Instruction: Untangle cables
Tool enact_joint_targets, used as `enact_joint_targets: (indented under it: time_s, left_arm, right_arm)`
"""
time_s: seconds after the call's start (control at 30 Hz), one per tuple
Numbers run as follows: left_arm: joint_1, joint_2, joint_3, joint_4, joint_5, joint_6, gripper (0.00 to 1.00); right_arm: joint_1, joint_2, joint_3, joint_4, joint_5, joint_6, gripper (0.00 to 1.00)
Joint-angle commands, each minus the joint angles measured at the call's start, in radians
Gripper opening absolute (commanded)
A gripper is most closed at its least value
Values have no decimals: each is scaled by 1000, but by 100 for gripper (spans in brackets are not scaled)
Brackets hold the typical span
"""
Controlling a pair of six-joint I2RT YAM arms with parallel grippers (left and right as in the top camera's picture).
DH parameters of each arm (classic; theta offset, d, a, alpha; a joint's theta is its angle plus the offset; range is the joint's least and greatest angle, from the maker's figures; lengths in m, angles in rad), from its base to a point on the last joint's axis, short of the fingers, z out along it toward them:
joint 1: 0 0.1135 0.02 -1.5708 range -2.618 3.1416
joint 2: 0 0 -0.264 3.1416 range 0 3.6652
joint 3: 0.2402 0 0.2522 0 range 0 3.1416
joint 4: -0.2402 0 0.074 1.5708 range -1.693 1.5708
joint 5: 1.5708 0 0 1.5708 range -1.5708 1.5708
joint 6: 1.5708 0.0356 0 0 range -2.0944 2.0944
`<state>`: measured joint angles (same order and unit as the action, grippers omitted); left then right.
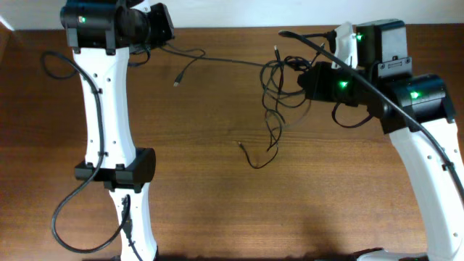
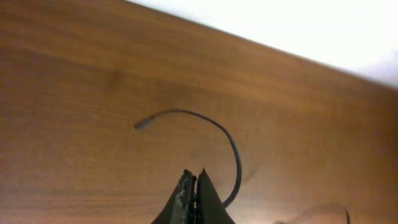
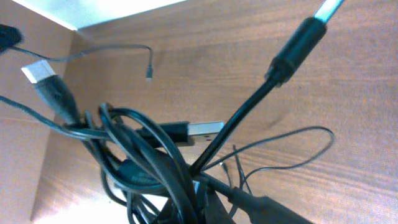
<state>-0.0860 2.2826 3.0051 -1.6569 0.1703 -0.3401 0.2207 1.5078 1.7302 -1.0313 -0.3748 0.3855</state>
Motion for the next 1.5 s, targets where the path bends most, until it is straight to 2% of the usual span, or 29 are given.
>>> enact_joint_targets:
  time_s: [0.0, 0.03, 0.07, 0.13, 0.17, 0.23, 0.3, 0.4, 0.5, 0.57, 0.67, 0.87, 1.03, 1.2, 1.27, 1.33, 1.4, 1.47]
  left_arm:
    - [4, -17, -72, 2, 207, 297, 23]
    - [-19, -17, -99, 1, 310, 427, 42]
    - [-39, -17, -117, -7, 383, 543, 55]
    - [-83, -17, -129, -28, 410, 705, 75]
    - [-103, -17, -129, -31, 410, 770, 80]
    - [-126, -17, -129, -31, 425, 834, 82]
    - [-151, -15, -129, -30, 537, 918, 74]
    - [-174, 0, -129, 20, 608, 924, 54]
    - [-177, 19, -129, 129, 833, 924, 50]
    - [-214, 42, -129, 177, 888, 924, 53]
    - [-266, 57, -129, 209, 889, 905, 55]
    - [-334, 59, -129, 474, 877, 613, 54]
    - [-337, 59, -130, 478, 877, 587, 42]
    - [-350, 59, -178, 429, 783, 586, 42]
    - [-353, 59, -194, 430, 783, 587, 34]
    - [-353, 59, -194, 446, 783, 586, 18]
    - [-341, 58, -194, 502, 783, 501, 3]
    - [-322, 58, -190, 559, 783, 439, 0]
  right_arm:
    - [-37, -26, 8, 12, 30, -19, 4]
    - [-37, -26, 8, 15, 27, -19, 4]
    - [-38, -26, 8, 16, 27, -19, 4]
    - [-38, -26, 8, 18, 27, -19, 4]
    - [-38, -26, 8, 18, 27, -19, 4]
    - [-38, -27, 9, 26, 27, -20, 4]
    - [-38, -29, 22, 34, -14, -56, 4]
    - [-39, -37, 41, 35, -113, -102, 4]
    - [-60, -61, 43, 33, -225, -117, 4]
    - [-95, -72, 43, 29, -304, -121, 4]
    - [-104, -73, 43, 21, -314, -125, 4]
    - [-104, -73, 43, 10, -314, -143, 4]
    - [-105, -73, 43, 2, -313, -146, 4]
    - [-105, -73, 43, 3, -313, -146, 4]
    - [-105, -73, 43, 2, -312, -146, 4]
    - [-105, -73, 43, 2, -309, -146, 4]
    - [-105, -73, 43, -23, -272, -146, 4]
    - [-105, -73, 43, -54, -216, -146, 4]
